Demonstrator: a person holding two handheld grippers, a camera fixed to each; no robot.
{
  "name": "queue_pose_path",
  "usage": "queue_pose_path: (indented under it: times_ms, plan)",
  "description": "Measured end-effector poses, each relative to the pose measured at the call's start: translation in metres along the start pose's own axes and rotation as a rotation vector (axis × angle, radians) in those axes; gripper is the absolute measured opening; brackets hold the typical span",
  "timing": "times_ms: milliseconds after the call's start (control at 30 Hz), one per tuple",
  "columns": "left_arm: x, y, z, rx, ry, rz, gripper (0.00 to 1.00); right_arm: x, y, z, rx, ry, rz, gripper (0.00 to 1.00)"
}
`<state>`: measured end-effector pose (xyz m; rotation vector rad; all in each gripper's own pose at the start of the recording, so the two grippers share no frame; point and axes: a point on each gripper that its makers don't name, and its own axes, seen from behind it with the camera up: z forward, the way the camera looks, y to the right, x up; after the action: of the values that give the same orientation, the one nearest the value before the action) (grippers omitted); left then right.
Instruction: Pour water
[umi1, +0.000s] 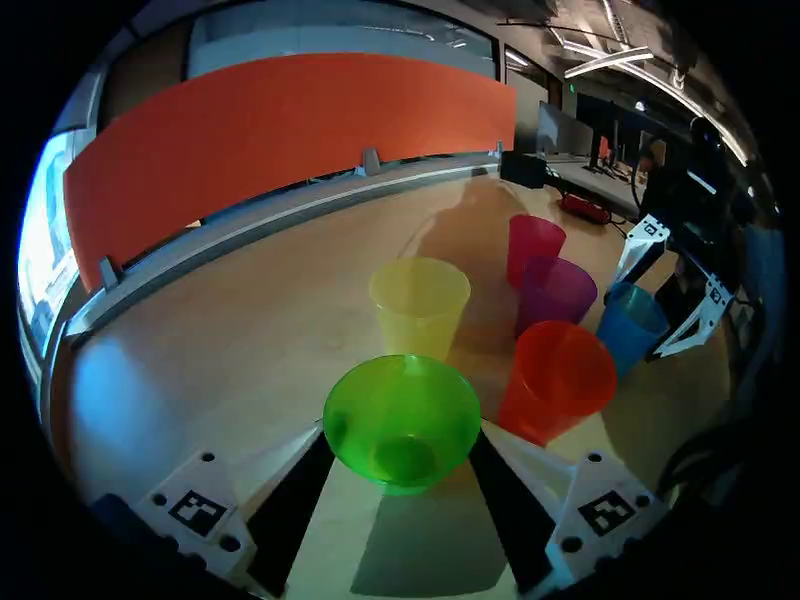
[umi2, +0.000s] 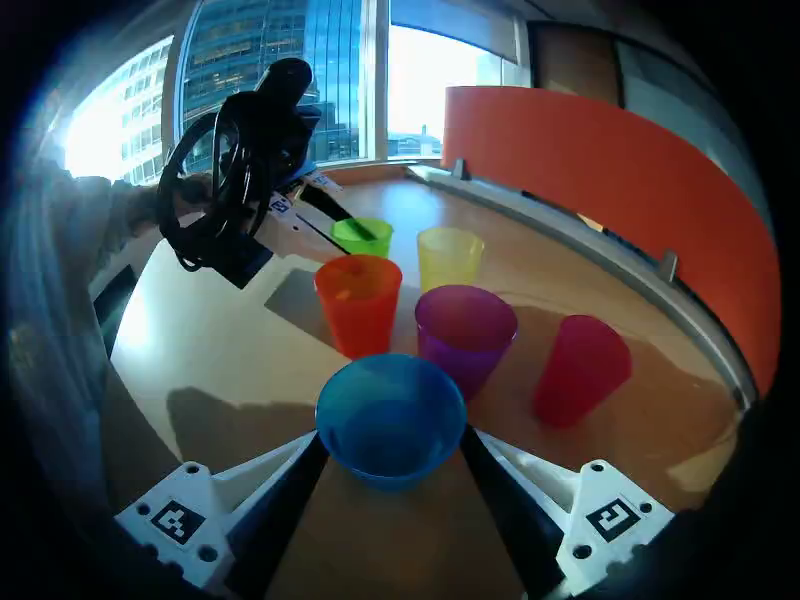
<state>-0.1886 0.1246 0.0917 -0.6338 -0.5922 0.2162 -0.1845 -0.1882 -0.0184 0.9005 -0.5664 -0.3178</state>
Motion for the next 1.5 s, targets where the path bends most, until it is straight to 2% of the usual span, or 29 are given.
queue_pose_path:
  times_ms: [300, 433, 500, 767, 967, 1200, 1500]
  plan:
    - [0.001, 0.000, -0.006, 0.004, 0.003, 0.007, 0.86, 0.005, -0.002, 0.004, -0.002, 0.012, 0.004, 0.99]
    - [0.002, 0.001, -0.010, 0.006, 0.007, 0.009, 0.86, 0.005, -0.003, 0.005, -0.003, 0.014, 0.009, 0.91]
    - [0.002, 0.003, -0.012, 0.006, 0.008, 0.009, 0.86, 0.005, -0.003, 0.006, -0.003, 0.016, 0.016, 0.91]
    - [0.006, 0.006, -0.024, 0.016, 0.030, 0.010, 0.86, 0.014, 0.001, 0.000, -0.026, 0.059, 0.049, 0.90]
    - [0.016, 0.009, -0.038, 0.032, 0.078, 0.004, 0.86, 0.029, 0.000, -0.013, -0.034, 0.102, 0.057, 0.90]
    - [0.035, 0.012, -0.061, 0.056, 0.144, -0.005, 0.86, 0.048, 0.000, -0.028, -0.061, 0.149, 0.036, 0.90]
    - [0.058, 0.024, -0.091, 0.070, 0.217, -0.001, 0.86, 0.077, -0.004, -0.049, -0.080, 0.226, 0.022, 0.90]
